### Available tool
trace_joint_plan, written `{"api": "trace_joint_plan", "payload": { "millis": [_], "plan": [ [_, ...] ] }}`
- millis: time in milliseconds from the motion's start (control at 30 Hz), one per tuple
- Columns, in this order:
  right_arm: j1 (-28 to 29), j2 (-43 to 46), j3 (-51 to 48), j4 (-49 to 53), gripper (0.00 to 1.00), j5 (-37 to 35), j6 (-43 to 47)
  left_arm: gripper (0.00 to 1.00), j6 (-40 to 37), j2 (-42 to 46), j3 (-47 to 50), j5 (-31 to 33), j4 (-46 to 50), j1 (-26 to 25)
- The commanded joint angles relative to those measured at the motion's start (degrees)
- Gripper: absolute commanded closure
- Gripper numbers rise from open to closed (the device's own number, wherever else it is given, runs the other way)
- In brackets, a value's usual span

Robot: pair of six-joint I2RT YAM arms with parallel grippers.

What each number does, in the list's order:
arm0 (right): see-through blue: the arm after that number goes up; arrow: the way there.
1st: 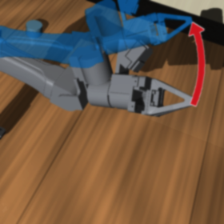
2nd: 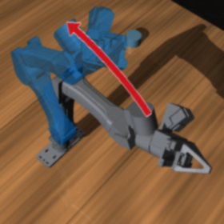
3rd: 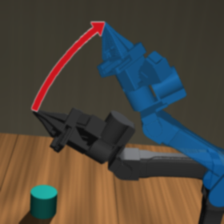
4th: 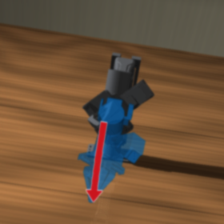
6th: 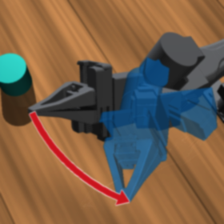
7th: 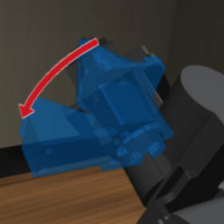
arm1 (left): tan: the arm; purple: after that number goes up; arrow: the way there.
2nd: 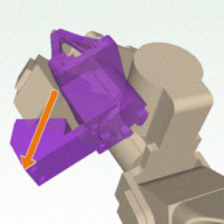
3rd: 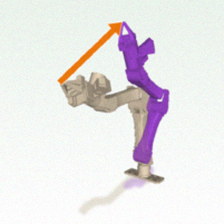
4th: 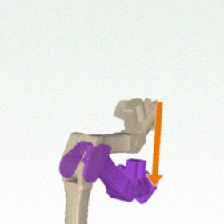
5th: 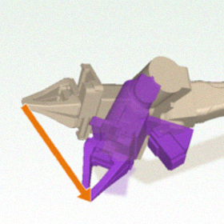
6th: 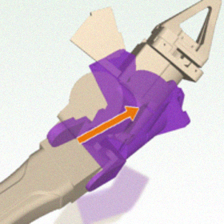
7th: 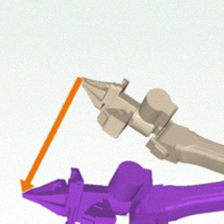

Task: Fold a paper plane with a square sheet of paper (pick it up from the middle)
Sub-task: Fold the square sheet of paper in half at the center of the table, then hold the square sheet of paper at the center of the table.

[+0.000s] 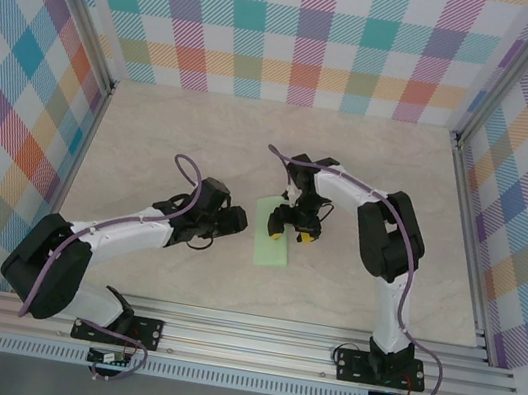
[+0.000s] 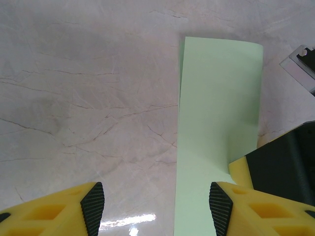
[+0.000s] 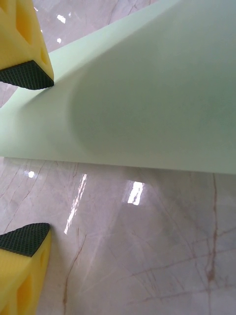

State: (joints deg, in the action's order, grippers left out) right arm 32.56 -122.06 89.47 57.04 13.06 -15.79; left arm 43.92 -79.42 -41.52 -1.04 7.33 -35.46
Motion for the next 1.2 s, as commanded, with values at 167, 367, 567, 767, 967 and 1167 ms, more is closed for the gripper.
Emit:
{"api": "trace_joint_plan", "payload": {
  "millis": [167, 367, 567, 767, 967, 1167],
  "plan": [
    [-0.6, -6.7, -0.1, 3.2, 0.24, -8.3, 1.4, 0.39, -0.5, -1.2, -2.2, -0.8, -0.3, 0.6],
    [-0.6, -7.5, 0.2, 3.3, 0.24, -9.7, 0.4, 0.46, -0.2, -2.8, -3.6, -1.4, 0.5, 0.7],
    [-0.6, -8.4, 0.4, 3.3, 0.24, -10.2, 0.0, 0.79, 1.3, -6.4, -5.5, -3.5, -0.7, 0.9],
    [-0.6, -8.4, 0.2, 2.8, 0.24, -9.8, -0.4, 1.0, 4.0, -11.7, -6.7, -6.2, -5.3, 1.1],
    [-0.5, -8.4, -0.2, 2.6, 0.24, -9.8, -0.5, 1.0, 6.9, -16.9, -7.8, -9.6, -12.2, 1.1],
    [-0.6, -8.3, -0.3, 2.6, 0.24, -9.7, -0.5, 1.0, 8.0, -20.8, -9.1, -11.4, -14.3, 1.1]
  ]
}}
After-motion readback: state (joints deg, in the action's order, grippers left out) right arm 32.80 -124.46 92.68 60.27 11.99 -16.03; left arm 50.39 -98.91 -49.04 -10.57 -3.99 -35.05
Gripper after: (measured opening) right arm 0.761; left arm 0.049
